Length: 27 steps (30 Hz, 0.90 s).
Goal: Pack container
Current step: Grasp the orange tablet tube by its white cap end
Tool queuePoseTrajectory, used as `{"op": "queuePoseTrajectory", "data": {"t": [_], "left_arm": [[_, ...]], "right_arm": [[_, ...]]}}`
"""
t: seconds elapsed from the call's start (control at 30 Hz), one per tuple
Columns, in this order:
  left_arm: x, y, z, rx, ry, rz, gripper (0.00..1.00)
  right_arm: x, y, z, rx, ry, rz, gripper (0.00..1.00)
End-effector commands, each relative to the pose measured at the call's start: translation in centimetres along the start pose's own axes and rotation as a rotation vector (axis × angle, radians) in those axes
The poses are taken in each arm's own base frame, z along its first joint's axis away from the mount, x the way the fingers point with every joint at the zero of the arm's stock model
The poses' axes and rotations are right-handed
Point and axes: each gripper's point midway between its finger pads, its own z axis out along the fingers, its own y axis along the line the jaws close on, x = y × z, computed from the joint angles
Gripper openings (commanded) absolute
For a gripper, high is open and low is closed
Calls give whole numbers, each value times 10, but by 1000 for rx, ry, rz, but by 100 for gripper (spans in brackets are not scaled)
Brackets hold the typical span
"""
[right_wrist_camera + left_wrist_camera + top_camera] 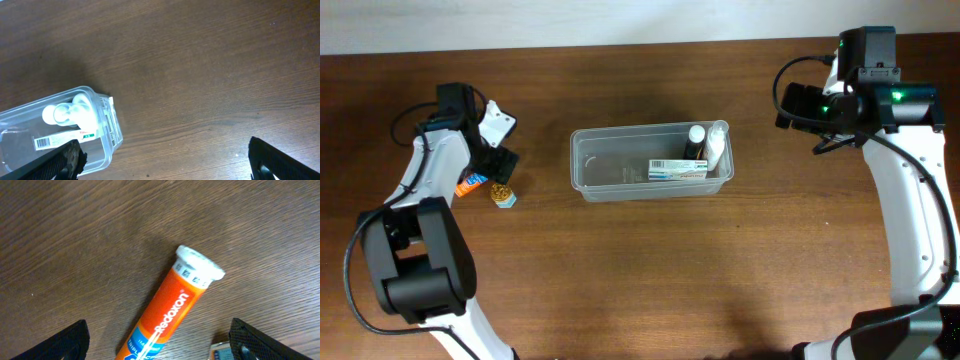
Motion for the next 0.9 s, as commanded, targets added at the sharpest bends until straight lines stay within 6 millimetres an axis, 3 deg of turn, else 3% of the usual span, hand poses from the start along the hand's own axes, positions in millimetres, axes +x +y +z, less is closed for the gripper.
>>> {"op": "queuePoseTrajectory", "data": {"t": [0.0,0.2,0.5,0.73,0.83,0.87], "left_arm": [[13,0,17,28,35,-4,89],[14,1,22,27,35,-6,89],[24,-14,48,92,77,-10,89],[26,-17,52,105,83,-10,48],[26,-17,51,106,85,-9,19],[27,-18,51,108,87,-10,14]], "right_arm": [[-1,1,-1,-5,-2,8,98],[-1,1,-1,-4,-2,8,98],[-1,1,-1,-5,-2,9,98],[-1,1,-1,-4,-2,9,98],[-1,1,-1,-4,-2,8,98],[-1,1,-1,-4,-2,9,98]]}}
